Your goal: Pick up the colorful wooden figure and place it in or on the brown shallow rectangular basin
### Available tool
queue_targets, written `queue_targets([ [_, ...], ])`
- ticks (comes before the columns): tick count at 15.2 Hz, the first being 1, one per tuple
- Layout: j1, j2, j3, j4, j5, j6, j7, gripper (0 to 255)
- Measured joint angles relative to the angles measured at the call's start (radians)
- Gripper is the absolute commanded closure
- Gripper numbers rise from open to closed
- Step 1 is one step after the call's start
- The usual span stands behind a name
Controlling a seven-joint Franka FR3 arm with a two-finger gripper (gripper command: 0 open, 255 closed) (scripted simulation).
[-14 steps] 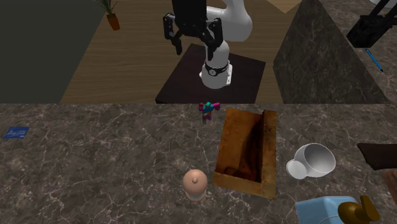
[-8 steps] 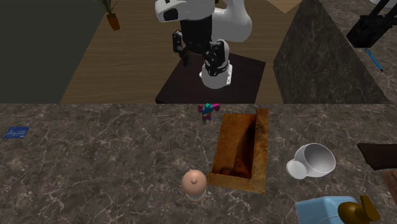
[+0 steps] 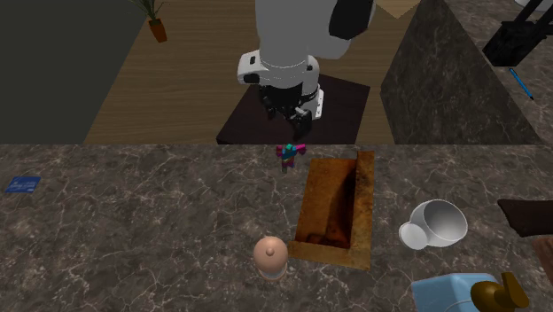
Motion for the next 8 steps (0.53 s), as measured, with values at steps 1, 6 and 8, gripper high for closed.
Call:
queue_targets([
  [1, -0.004, 0.01, 0.02, -0.023, 0.011, 0.025, 0.039, 0],
  [6, -0.023, 0.116, 0.108, -0.094, 0.056, 0.171, 0.198, 0],
  [8, -0.025, 0.137, 0.116, -0.111, 0.062, 0.207, 0.207, 0],
])
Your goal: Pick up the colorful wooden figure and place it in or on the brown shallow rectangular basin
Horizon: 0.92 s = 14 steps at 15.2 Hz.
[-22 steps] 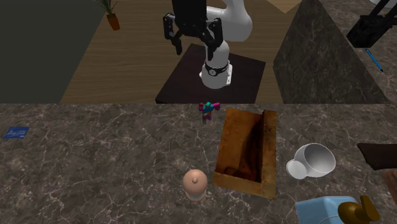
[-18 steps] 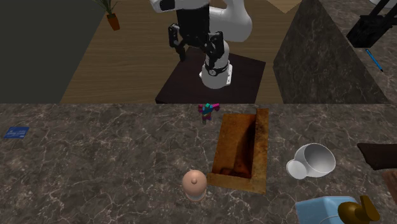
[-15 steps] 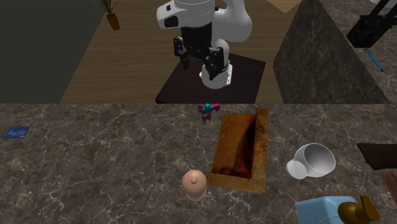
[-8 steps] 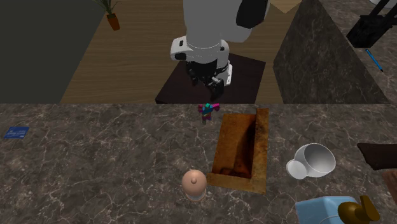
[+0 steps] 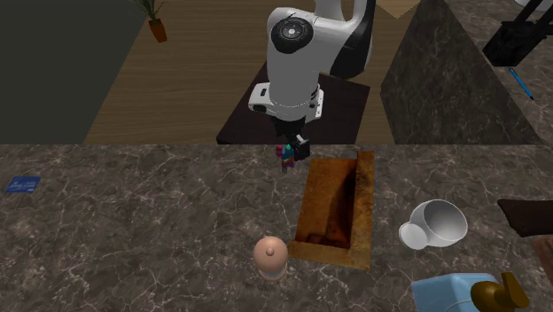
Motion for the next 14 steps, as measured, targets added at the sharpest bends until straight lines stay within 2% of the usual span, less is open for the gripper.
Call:
queue_targets([
  [5, 0.004, 0.051, 0.017, -0.039, 0.014, 0.089, 0.005, 0],
  [11, 0.003, 0.063, 0.019, -0.042, 0.015, 0.105, 0.004, 0],
  [12, 0.003, 0.063, 0.019, -0.042, 0.015, 0.105, 0.004, 255],
  [14, 0.003, 0.063, 0.019, -0.042, 0.015, 0.105, 0.004, 255],
])
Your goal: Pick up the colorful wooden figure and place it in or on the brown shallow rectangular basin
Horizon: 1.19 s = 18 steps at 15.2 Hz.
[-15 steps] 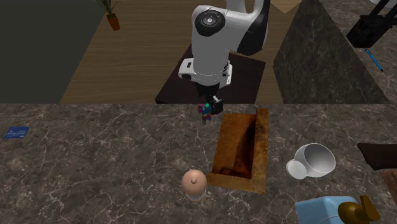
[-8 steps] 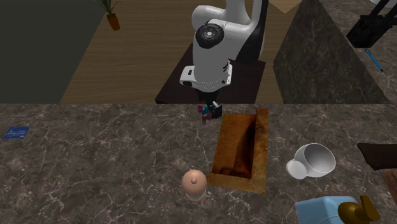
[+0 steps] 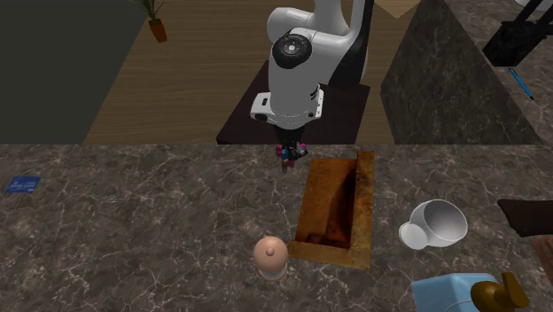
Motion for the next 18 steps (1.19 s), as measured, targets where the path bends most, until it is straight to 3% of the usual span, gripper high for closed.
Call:
queue_targets([
  [9, 0.001, -0.007, -0.001, 0.003, 0.0, -0.009, 0.001, 255],
  [18, -0.002, -0.101, -0.025, 0.071, -0.02, -0.17, 0.005, 255],
])
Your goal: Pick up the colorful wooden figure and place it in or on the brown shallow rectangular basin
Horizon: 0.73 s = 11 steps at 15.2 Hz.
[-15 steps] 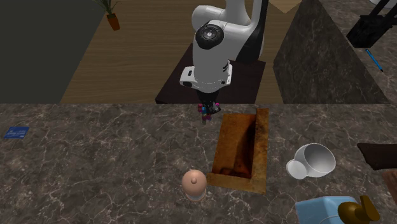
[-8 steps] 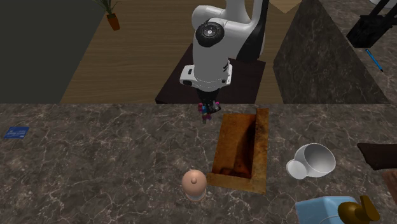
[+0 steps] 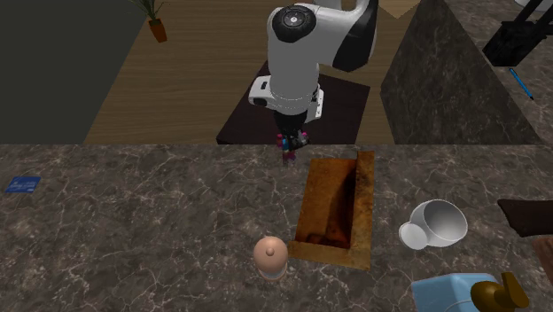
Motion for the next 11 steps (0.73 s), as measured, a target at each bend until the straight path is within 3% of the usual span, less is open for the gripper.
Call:
queue_targets([
  [11, -0.007, -0.072, -0.029, 0.104, -0.025, -0.176, 0.004, 255],
])
